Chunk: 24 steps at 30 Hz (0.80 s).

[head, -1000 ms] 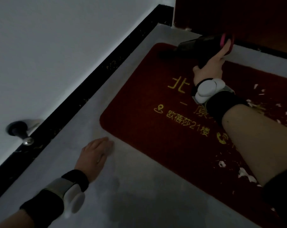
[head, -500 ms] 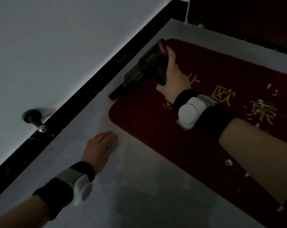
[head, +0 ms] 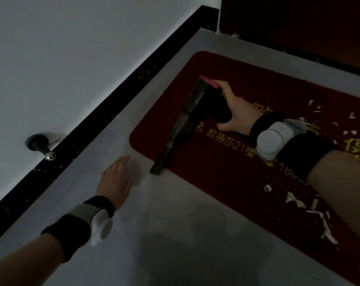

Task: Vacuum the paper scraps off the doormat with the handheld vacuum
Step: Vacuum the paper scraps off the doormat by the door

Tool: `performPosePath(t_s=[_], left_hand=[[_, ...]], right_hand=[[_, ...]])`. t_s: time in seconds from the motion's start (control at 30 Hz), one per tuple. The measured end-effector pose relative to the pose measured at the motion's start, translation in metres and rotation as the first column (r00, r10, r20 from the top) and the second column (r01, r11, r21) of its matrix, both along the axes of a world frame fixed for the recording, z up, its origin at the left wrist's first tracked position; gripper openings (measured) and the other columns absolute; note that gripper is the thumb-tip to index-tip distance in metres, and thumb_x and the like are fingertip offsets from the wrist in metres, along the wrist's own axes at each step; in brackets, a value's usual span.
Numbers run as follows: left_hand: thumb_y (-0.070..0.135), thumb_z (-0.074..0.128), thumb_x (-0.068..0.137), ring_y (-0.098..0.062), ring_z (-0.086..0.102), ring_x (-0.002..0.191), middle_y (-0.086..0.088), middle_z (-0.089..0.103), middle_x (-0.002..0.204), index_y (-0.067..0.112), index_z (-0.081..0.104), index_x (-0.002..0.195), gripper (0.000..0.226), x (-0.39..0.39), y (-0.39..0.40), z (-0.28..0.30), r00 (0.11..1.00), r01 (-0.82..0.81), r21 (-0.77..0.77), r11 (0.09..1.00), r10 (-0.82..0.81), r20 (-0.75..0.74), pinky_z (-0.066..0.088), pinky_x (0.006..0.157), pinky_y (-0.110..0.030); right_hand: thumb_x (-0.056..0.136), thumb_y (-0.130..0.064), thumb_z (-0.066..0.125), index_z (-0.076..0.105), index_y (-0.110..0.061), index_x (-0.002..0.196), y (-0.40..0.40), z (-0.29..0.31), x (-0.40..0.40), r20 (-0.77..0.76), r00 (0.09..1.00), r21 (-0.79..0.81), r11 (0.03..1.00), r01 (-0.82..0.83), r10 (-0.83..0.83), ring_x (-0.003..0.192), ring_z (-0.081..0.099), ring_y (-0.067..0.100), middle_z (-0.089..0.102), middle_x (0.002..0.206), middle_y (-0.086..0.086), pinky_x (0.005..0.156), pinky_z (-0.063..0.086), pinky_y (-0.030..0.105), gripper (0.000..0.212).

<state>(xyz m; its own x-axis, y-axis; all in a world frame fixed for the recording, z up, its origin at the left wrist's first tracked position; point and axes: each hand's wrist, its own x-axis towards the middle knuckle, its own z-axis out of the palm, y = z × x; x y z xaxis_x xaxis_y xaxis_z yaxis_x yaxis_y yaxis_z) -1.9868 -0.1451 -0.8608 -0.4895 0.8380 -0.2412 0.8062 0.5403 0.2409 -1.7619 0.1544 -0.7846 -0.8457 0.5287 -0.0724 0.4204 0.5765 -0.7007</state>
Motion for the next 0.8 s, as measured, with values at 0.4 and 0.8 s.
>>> performPosePath(t_s=[0.4, 0.8], left_hand=[[0.016, 0.044, 0.093, -0.025, 0.02, 0.141, 0.001, 0.018, 0.156, 0.024, 0.015, 0.15, 0.064, 0.032, 0.035, -0.006, 0.989, 0.132, -0.072, 0.989, -0.136, -0.061, 0.016, 0.114, -0.04], [0.014, 0.045, 0.094, -0.026, 0.018, 0.141, 0.004, 0.022, 0.155, 0.03, 0.024, 0.147, 0.06, 0.04, 0.086, 0.001, 0.989, 0.144, -0.006, 0.989, -0.145, -0.003, 0.015, 0.114, -0.041]], right_hand=[[0.076, -0.006, 0.072, 0.004, -0.047, 0.14, -0.009, 0.044, 0.108, 0.131, 0.99, 0.092, 0.995, 0.045, -0.057, 0.062, 0.062, 0.015, 0.061, 0.08, 0.003, 0.053, 0.053, 0.031, 0.103], [0.078, -0.008, 0.07, 0.008, -0.038, 0.144, -0.013, 0.032, 0.141, 0.097, 0.967, 0.037, 0.971, 0.235, -0.237, 0.066, 0.063, 0.018, 0.062, 0.086, 0.004, 0.059, 0.055, 0.039, 0.095]])
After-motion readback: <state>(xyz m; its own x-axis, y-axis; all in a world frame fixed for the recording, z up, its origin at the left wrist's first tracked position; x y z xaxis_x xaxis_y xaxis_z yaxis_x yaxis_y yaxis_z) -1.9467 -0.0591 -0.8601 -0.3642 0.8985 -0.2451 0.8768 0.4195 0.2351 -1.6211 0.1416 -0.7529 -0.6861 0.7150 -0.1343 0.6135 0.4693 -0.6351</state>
